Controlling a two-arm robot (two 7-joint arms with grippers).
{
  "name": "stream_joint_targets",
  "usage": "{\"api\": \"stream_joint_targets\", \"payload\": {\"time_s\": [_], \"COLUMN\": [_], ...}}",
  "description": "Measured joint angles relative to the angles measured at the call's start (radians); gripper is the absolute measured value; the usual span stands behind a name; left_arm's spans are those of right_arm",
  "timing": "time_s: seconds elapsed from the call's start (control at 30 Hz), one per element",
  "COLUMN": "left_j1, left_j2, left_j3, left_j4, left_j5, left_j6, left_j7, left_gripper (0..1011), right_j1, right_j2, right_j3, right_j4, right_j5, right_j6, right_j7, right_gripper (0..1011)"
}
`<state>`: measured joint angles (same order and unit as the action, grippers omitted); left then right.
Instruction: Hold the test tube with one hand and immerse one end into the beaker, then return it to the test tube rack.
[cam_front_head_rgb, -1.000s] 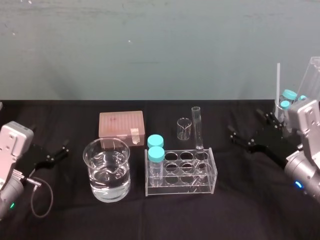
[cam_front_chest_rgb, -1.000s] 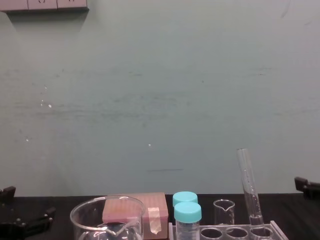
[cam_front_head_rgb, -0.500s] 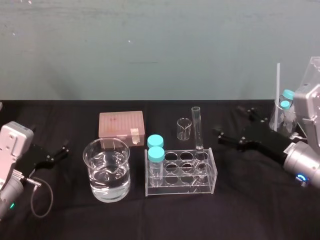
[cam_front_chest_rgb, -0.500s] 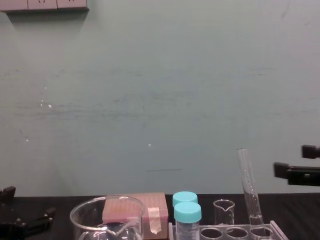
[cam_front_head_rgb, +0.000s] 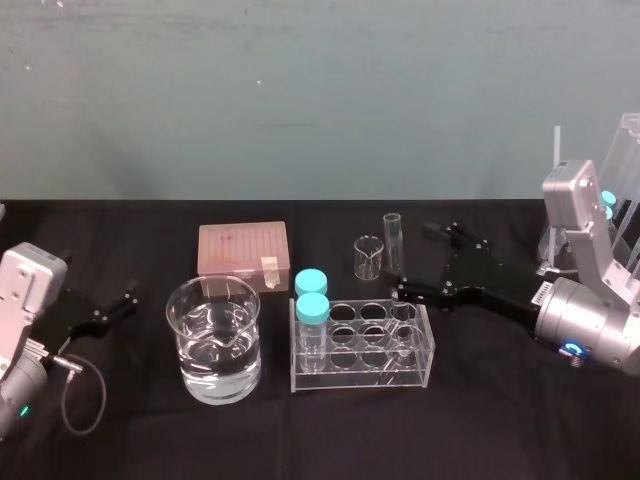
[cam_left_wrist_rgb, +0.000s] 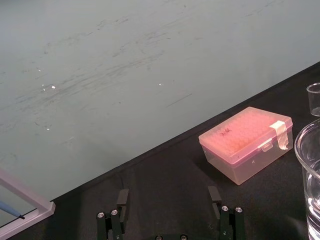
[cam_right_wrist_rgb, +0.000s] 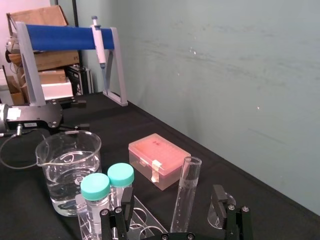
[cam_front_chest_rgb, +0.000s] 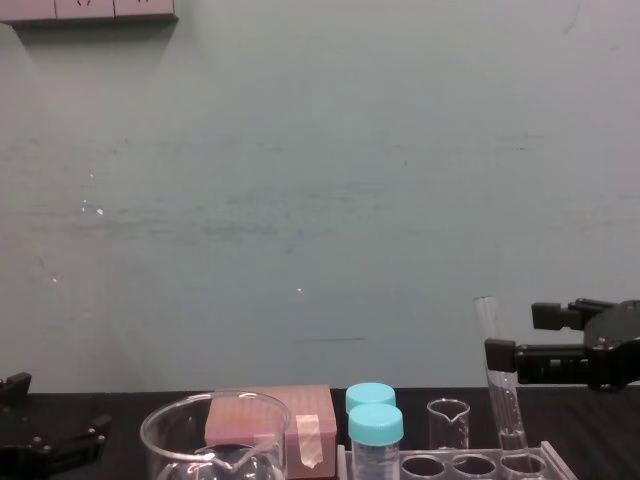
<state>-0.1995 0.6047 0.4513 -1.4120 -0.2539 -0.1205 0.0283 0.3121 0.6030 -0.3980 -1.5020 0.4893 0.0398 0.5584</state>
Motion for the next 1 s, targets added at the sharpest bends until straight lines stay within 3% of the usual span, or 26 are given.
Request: {"api": "stream_joint_targets", "payload": {"time_s": [1.0], "left_j1": [0.000], "left_j2": [0.000], "left_j3": [0.000], "left_j4": [0.000], "left_j5": [0.000], "left_j6": [0.000], "left_j7": [0.000], "left_gripper": [1000], "right_j1": [0.134], "right_j2": [-0.112], "right_j3": [-0.056], "right_j4": [0.219], "right_j5": [-0.047], "right_j6": [0.028], "right_j7": [0.022], "right_gripper": [1003]}}
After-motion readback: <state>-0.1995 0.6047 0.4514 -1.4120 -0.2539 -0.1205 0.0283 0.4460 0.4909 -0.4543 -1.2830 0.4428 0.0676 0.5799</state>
